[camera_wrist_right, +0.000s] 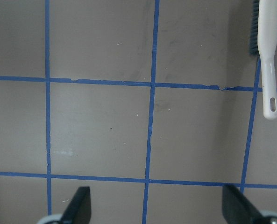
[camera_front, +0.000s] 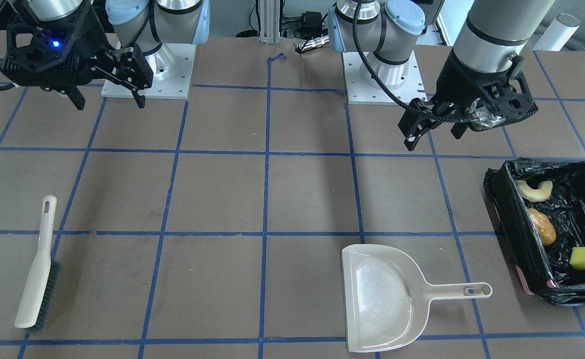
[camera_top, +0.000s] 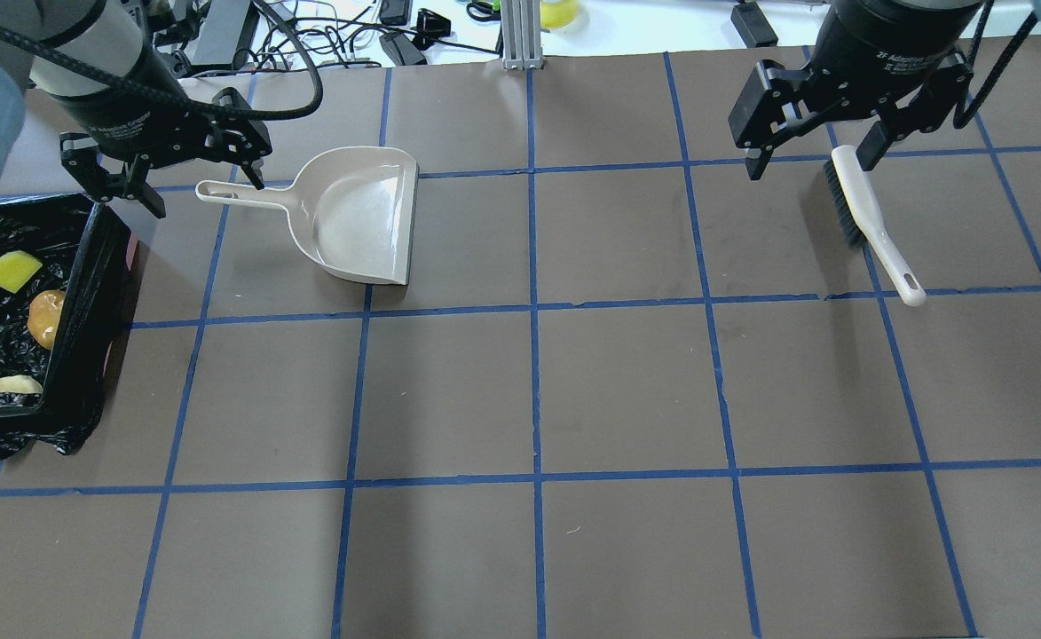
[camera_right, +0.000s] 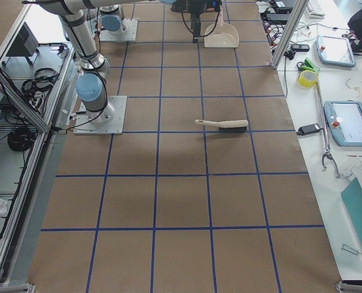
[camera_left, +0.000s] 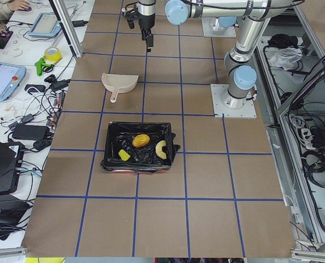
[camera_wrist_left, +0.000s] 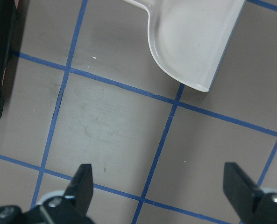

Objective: Sweep and dump trash into bin

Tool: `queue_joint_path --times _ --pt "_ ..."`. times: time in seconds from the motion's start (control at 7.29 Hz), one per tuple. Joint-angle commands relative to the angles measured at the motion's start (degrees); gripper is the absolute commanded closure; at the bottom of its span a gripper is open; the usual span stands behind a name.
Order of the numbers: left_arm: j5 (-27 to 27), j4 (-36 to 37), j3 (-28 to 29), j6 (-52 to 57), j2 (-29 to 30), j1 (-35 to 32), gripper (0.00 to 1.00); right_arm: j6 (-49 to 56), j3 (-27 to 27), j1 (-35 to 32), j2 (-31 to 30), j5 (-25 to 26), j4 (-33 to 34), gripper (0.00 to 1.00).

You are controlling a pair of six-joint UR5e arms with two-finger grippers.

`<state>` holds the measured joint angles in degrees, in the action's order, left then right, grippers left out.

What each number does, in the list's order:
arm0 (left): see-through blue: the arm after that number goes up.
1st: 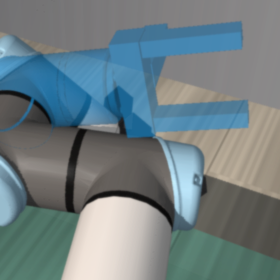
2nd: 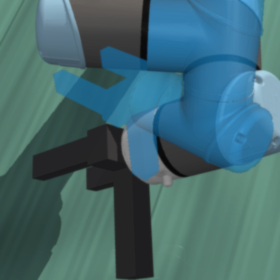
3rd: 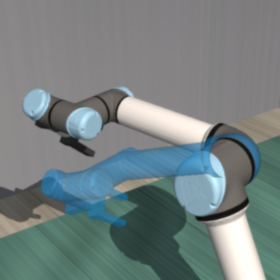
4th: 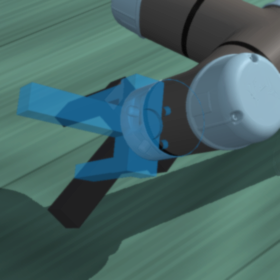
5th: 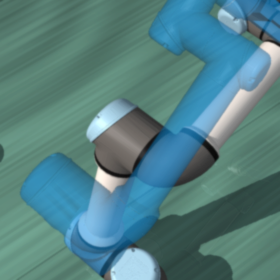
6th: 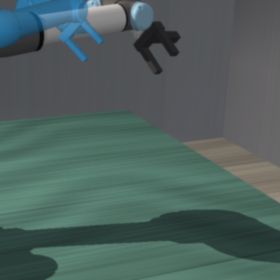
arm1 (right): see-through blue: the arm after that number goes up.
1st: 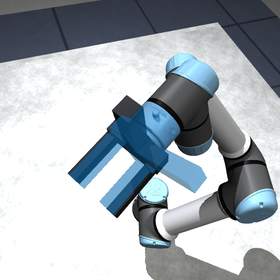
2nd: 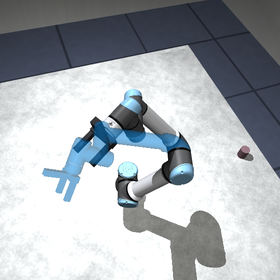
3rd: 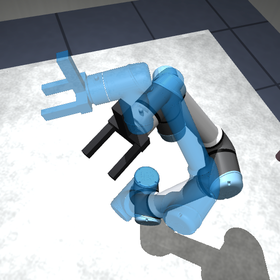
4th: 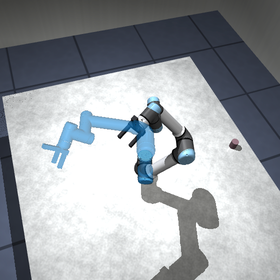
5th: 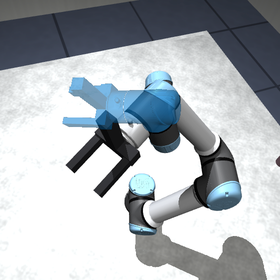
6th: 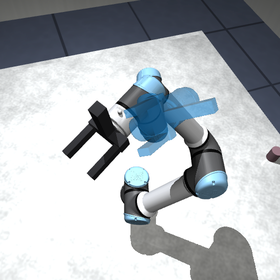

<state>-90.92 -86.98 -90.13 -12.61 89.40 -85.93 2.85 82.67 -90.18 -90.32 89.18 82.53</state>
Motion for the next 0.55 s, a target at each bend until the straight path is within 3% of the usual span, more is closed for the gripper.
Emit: queue_joint_path --times 0.0,0.41 --pt "0.31 -1.44 -0.13 0.39 -1.24 -2.20 0.00 -0.04 0.03 0.00 0.06 -0.06 0.00 0.00" --pt "-0.14 -1.35 0.22 0.39 -1.42 -7.05 0.00 -0.04 -0.05 0.00 -0.03 0.03 0.00 0.00"
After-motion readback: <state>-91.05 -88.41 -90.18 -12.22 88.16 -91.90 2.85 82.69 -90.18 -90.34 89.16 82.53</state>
